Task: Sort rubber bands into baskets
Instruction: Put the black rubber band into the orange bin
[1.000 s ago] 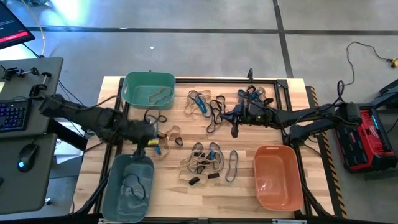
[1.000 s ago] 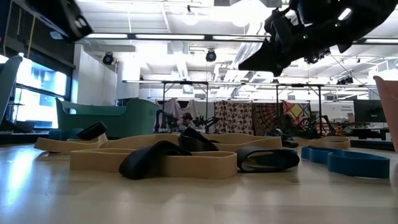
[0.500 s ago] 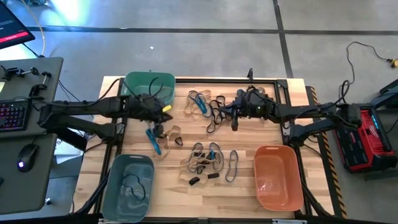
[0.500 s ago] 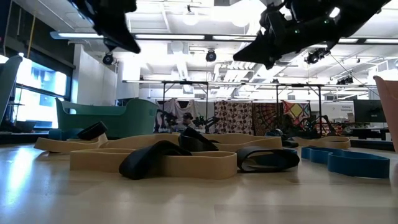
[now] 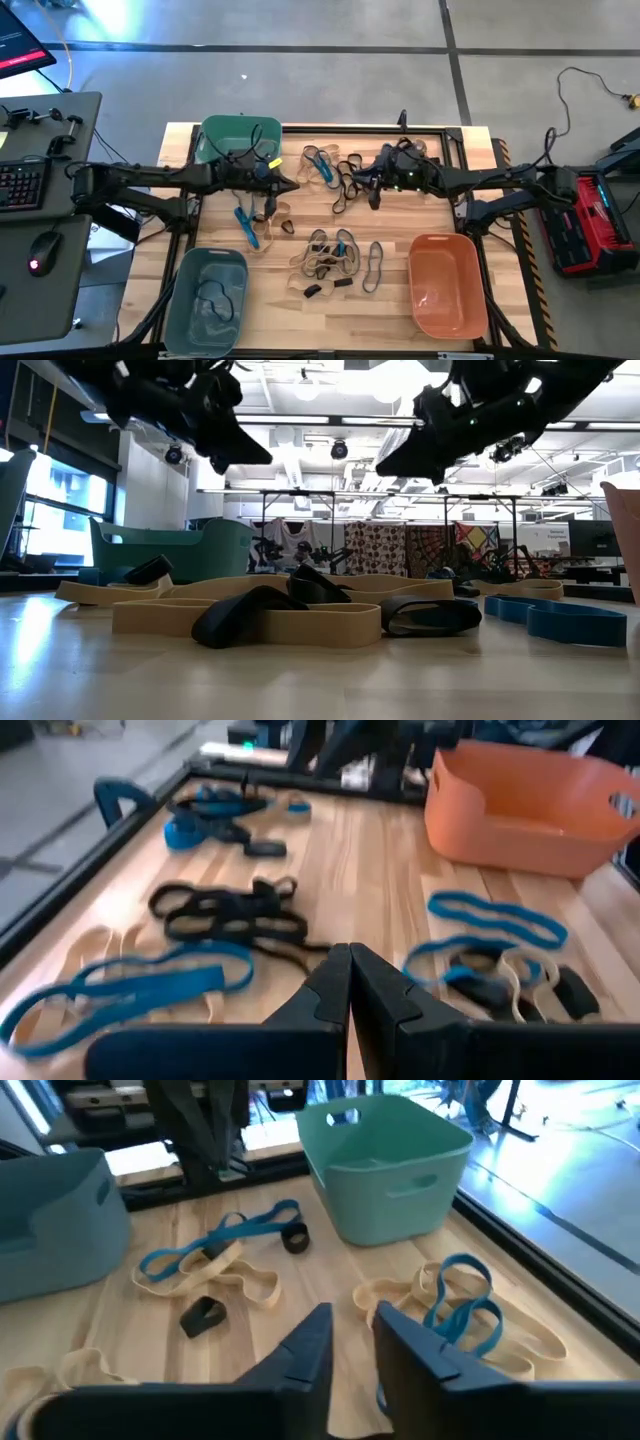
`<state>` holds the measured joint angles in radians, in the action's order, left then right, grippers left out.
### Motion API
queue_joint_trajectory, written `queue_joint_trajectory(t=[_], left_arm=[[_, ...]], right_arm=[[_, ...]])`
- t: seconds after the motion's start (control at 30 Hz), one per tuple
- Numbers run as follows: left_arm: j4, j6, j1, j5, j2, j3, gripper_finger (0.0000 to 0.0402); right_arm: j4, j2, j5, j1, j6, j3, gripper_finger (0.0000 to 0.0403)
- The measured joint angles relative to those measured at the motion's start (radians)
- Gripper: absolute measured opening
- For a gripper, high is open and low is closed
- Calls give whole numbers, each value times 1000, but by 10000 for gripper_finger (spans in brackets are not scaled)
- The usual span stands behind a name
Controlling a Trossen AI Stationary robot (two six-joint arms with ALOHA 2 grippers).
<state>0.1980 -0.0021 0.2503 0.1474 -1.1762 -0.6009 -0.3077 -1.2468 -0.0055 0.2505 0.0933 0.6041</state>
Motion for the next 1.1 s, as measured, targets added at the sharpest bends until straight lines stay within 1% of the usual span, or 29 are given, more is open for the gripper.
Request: queue_joint_trajectory(t=[0.17, 0.23, 0.33, 0.5, 0.63, 0.83, 0.93, 1.1], left_arm=[[136, -2, 22, 1, -63, 39, 0], [177, -1, 30, 20, -84, 49, 0], [197, 7, 39, 78, -114, 51, 0], [237, 24, 39, 106, -165, 51, 0], [275, 22, 39, 110, -194, 51, 0], [270, 14, 39, 111, -206, 51, 0], [271, 14, 33, 111, -206, 51, 0], [271, 14, 11, 111, -206, 51, 0]], right_arm=[[13, -58, 32, 20, 58, 9, 124], [42, -84, 33, 27, 82, 33, 138], [112, -123, 31, 23, 86, 83, 155], [287, -189, -18, -21, 87, 185, 176], [373, -242, -40, -81, 86, 262, 183], [400, -299, -105, -182, 103, 321, 184], [417, -323, -125, -231, 167, 325, 184], [440, -360, -127, -320, 291, 315, 184]])
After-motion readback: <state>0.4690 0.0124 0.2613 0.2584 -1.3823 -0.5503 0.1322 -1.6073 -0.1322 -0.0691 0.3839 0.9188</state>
